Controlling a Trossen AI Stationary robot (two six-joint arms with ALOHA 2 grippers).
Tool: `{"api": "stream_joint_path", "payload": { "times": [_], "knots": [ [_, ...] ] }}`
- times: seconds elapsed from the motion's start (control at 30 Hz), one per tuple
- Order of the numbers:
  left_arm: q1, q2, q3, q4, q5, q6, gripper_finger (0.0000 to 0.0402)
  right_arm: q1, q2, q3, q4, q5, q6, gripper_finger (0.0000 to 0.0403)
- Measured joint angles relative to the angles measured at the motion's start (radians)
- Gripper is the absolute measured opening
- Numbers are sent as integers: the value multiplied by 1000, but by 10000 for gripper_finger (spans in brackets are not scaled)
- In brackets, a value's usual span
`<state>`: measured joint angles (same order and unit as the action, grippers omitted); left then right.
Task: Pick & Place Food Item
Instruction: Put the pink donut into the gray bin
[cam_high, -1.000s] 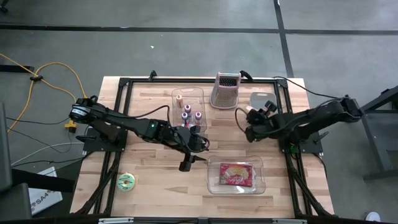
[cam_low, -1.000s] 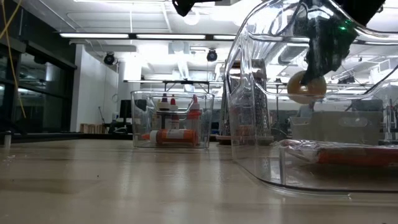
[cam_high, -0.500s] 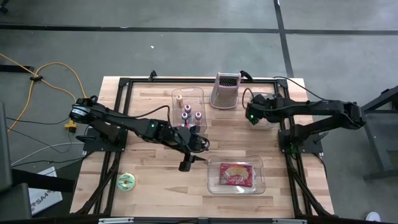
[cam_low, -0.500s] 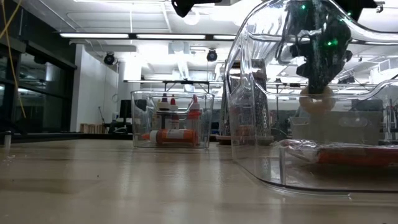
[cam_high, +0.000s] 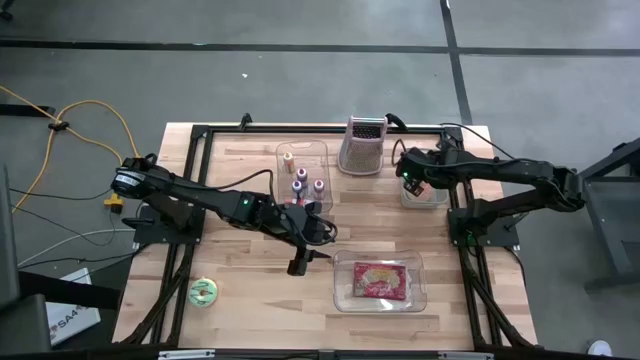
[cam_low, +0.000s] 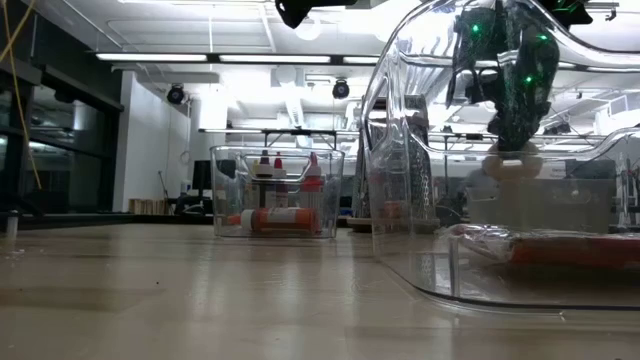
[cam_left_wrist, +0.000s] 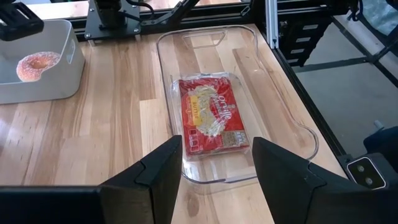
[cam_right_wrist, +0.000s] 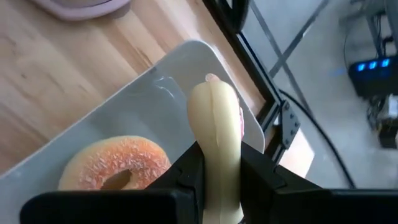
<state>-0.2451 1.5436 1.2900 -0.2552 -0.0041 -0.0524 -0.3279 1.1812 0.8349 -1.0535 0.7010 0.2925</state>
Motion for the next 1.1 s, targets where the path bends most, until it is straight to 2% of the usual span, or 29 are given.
{"api": "stream_joint_path", "payload": {
  "times": [0.2, 0.43, 0.83, 1.1],
  "knots": [
    [0, 0, 0, -10, 0, 0, 191, 0, 0, 0, 48, -56, -180, 64],
    [0, 0, 0, -14, 0, 0, 191, -6, 24, 0, 82, -78, -306, 64],
    [0, 0, 0, -15, 4, -6, 191, -103, 155, 0, 82, -81, -323, 64],
    [0, 0, 0, -15, 9, -7, 191, -127, 206, 0, 89, -72, -322, 73]
  ]
}}
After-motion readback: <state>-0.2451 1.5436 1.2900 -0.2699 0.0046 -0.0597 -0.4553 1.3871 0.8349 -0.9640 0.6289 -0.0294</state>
